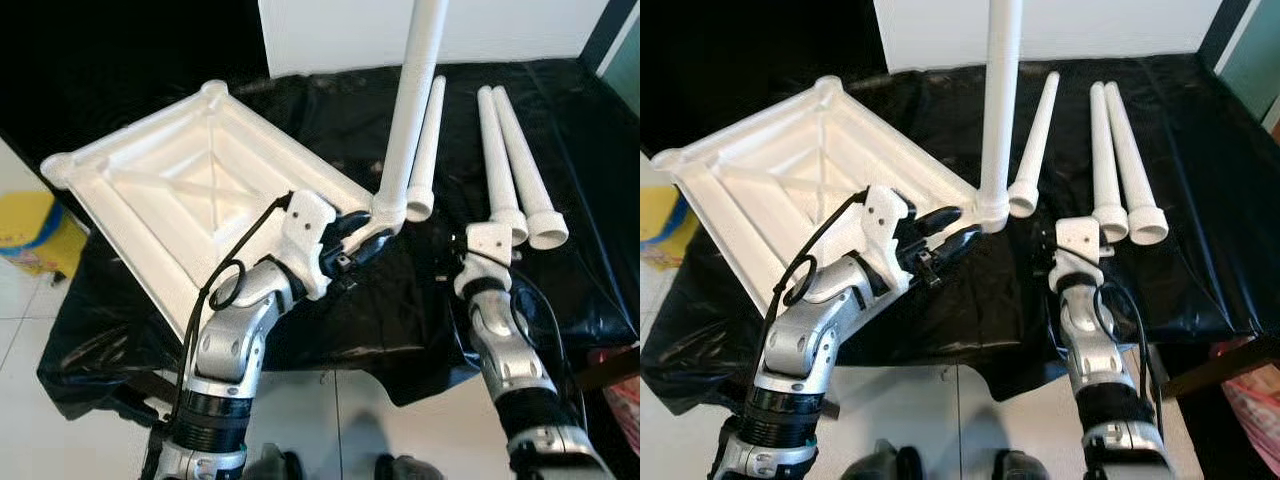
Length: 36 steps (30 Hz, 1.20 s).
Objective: Building children table
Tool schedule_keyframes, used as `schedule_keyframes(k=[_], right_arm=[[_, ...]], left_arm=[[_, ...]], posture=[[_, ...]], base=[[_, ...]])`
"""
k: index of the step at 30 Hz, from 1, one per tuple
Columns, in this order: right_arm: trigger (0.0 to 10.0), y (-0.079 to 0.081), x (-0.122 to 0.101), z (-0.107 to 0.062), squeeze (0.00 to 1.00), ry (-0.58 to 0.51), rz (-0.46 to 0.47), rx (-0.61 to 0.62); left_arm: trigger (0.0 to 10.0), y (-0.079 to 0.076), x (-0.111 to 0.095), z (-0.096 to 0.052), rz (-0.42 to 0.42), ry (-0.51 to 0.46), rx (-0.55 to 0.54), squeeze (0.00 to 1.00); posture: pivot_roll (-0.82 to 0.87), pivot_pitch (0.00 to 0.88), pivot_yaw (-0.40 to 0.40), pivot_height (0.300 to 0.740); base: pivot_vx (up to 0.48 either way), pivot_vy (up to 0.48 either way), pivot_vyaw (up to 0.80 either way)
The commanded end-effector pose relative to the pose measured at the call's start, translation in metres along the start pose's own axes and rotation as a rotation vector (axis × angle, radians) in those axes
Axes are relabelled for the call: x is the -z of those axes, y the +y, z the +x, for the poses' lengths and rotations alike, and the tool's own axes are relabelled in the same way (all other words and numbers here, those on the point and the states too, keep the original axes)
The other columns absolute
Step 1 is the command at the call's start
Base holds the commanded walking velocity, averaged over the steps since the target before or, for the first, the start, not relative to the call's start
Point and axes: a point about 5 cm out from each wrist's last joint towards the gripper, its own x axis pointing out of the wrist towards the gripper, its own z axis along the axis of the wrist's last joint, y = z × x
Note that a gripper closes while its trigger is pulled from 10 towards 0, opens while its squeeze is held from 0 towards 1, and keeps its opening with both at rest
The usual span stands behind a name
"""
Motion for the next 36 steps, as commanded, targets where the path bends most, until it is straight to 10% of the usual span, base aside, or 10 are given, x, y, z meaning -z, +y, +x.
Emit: schedule_keyframes(k=[1, 27, 28, 29, 32, 33, 36], right_arm=[[10.0, 0.003, 0.005, 0.002, 0.0, 0.017, -0.008, -0.013], [10.0, 0.02, -0.041, 0.061, 0.0, -0.094, -0.01, -0.074], [8.9, 0.02, -0.042, 0.062, 0.0, -0.096, -0.014, -0.065], [4.7, 0.019, -0.043, 0.063, 0.0, -0.101, -0.013, -0.05], [4.3, 0.018, -0.044, 0.064, 0.0, -0.109, -0.011, -0.036], [0.0, 0.018, -0.045, 0.064, 0.0, -0.113, -0.011, -0.03], [0.0, 0.018, -0.045, 0.065, 0.0, -0.115, -0.01, -0.02]], left_arm=[[10.0, -0.012, -0.006, 0.002, -0.012, -0.02, 0.111, 0.0], [10.0, -0.024, -0.022, 0.004, -0.029, -0.028, 0.113, 0.0], [10.0, -0.023, -0.022, 0.004, -0.03, -0.027, 0.111, 0.0], [10.0, -0.023, -0.022, 0.003, -0.03, -0.027, 0.109, 0.0], [10.0, -0.022, -0.022, 0.003, -0.032, -0.024, 0.106, 0.0], [10.0, -0.022, -0.022, 0.003, -0.031, -0.023, 0.105, 0.0], [10.0, -0.022, -0.022, 0.003, -0.03, -0.023, 0.103, 0.0]], posture=[[0.03, 0.242, 0.028, 0.74], [0.09, 0.297, 0.02, 0.74], [0.1, 0.298, 0.021, 0.74], [0.1, 0.298, 0.021, 0.74], [0.1, 0.296, 0.022, 0.74], [0.1, 0.294, 0.021, 0.74], [0.1, 0.293, 0.022, 0.74]], base=[[0.0, 0.0, 0.0], [0.0, 0.0, 0.0], [0.0, 0.0, 0.0], [0.0, 0.0, 0.0], [0.0, 0.0, 0.0], [0.0, 0.0, 0.0], [0.0, 0.0, 0.0]])
